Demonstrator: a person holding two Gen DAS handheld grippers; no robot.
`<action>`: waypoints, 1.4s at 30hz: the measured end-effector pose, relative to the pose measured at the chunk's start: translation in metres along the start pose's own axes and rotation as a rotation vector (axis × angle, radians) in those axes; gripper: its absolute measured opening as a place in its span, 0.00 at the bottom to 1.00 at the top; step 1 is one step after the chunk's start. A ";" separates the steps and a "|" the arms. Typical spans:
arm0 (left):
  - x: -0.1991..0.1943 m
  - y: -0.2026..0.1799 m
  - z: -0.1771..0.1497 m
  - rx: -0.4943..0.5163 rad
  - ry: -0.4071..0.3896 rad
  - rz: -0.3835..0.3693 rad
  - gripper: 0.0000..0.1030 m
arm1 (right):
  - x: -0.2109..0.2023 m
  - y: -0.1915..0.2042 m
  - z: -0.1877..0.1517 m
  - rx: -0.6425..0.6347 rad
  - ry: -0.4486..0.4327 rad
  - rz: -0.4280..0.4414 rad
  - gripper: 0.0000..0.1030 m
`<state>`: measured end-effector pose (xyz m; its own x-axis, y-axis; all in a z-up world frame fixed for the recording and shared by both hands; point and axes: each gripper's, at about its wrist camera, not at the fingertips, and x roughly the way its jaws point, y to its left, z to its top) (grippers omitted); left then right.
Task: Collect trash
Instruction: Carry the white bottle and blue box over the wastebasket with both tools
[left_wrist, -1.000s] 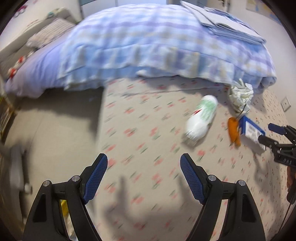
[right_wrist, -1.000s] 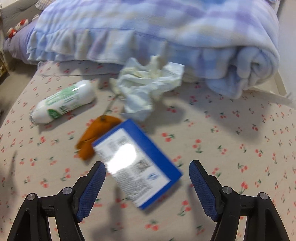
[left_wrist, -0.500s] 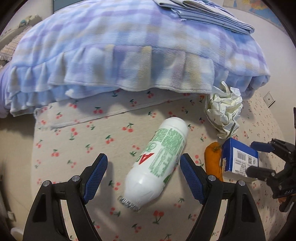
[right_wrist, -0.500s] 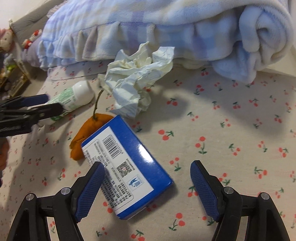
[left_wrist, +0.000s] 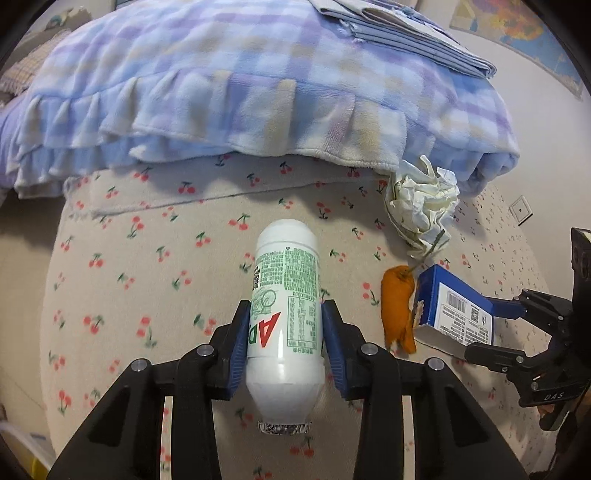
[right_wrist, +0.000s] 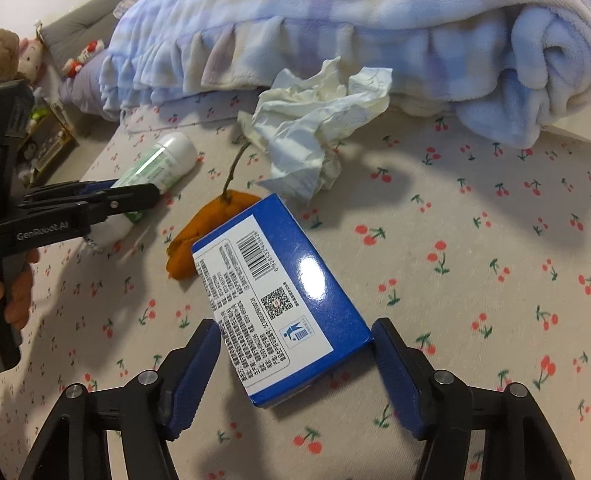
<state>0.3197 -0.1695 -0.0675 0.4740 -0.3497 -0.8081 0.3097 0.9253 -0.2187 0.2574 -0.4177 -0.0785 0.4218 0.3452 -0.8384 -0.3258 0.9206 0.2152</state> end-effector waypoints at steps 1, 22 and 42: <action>-0.006 -0.001 -0.004 -0.003 -0.002 0.003 0.39 | -0.002 0.003 0.000 -0.003 0.002 -0.008 0.69; -0.159 0.001 -0.085 -0.077 -0.038 0.030 0.38 | -0.077 0.091 -0.033 0.043 0.029 -0.040 0.69; -0.229 0.103 -0.174 -0.259 -0.053 0.124 0.39 | -0.057 0.188 -0.051 0.017 0.076 0.073 0.69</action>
<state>0.0996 0.0318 -0.0001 0.5398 -0.2321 -0.8092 0.0290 0.9658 -0.2577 0.1293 -0.2729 -0.0158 0.3321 0.3978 -0.8553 -0.3389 0.8965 0.2854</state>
